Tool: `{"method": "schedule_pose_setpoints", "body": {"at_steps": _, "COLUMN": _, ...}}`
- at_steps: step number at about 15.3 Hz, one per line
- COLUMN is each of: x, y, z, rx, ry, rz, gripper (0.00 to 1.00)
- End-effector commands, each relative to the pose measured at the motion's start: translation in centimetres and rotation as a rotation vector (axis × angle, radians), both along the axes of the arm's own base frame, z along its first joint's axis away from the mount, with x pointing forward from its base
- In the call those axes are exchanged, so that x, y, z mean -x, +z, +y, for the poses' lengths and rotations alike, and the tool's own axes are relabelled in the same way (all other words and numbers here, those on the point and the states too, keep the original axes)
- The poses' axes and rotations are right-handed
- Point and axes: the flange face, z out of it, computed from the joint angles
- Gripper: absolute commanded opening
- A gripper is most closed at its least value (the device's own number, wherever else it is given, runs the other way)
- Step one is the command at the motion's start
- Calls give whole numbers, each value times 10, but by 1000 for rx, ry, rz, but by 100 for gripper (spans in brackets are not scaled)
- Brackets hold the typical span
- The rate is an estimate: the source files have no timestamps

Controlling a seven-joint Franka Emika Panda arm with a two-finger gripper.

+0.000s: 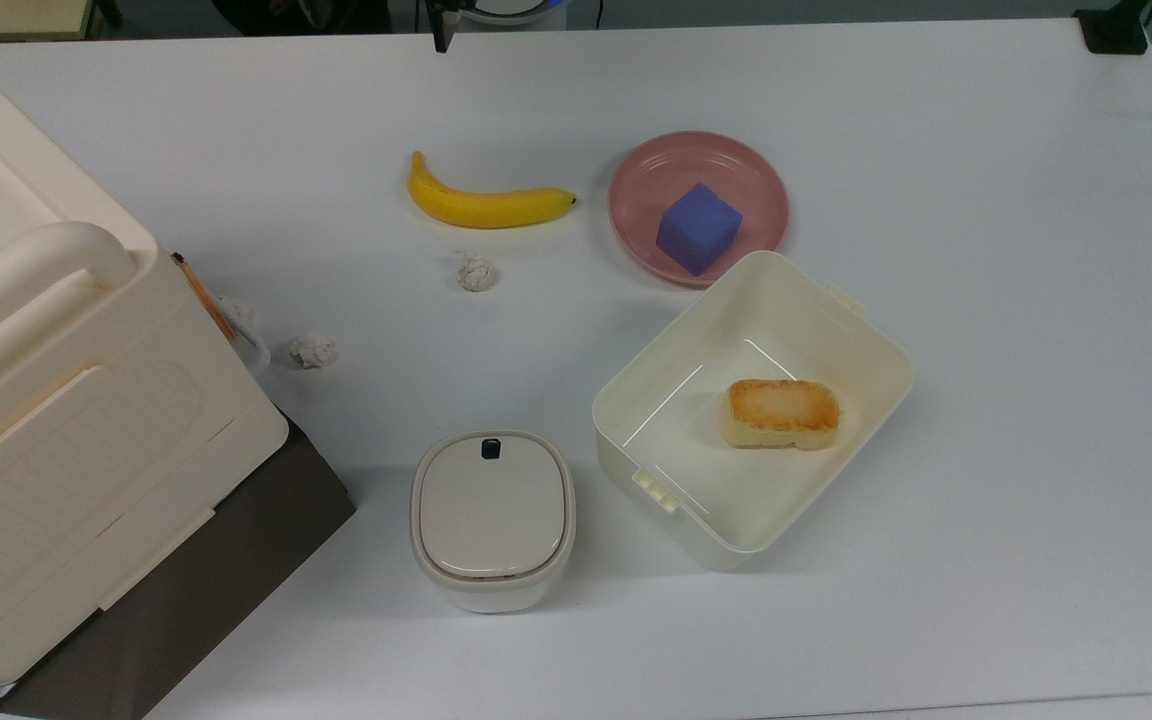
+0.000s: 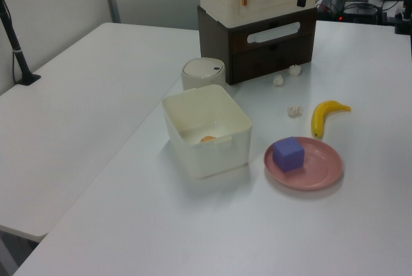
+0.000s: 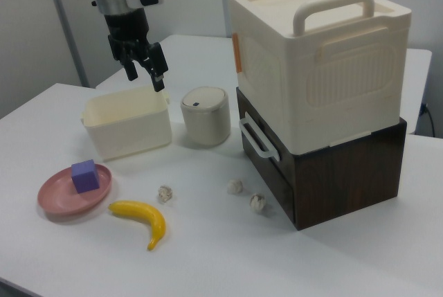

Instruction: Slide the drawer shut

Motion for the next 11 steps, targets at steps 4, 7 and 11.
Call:
{"method": "schedule_pose_setpoints", "body": {"at_steps": 4, "x": 3, "y": 2, "z": 0, "rx": -19, "ry": 64, "rz": 11, "gripper": 100}}
{"method": "schedule_pose_setpoints", "body": {"at_steps": 7, "x": 1, "y": 5, "z": -5, "rx": -19, "ry": 46, "rz": -14, "gripper": 100}}
{"method": "schedule_pose_setpoints", "body": {"at_steps": 11, "x": 1, "y": 5, "z": -3, "rx": -18, "ry": 46, "rz": -15, "gripper": 100}}
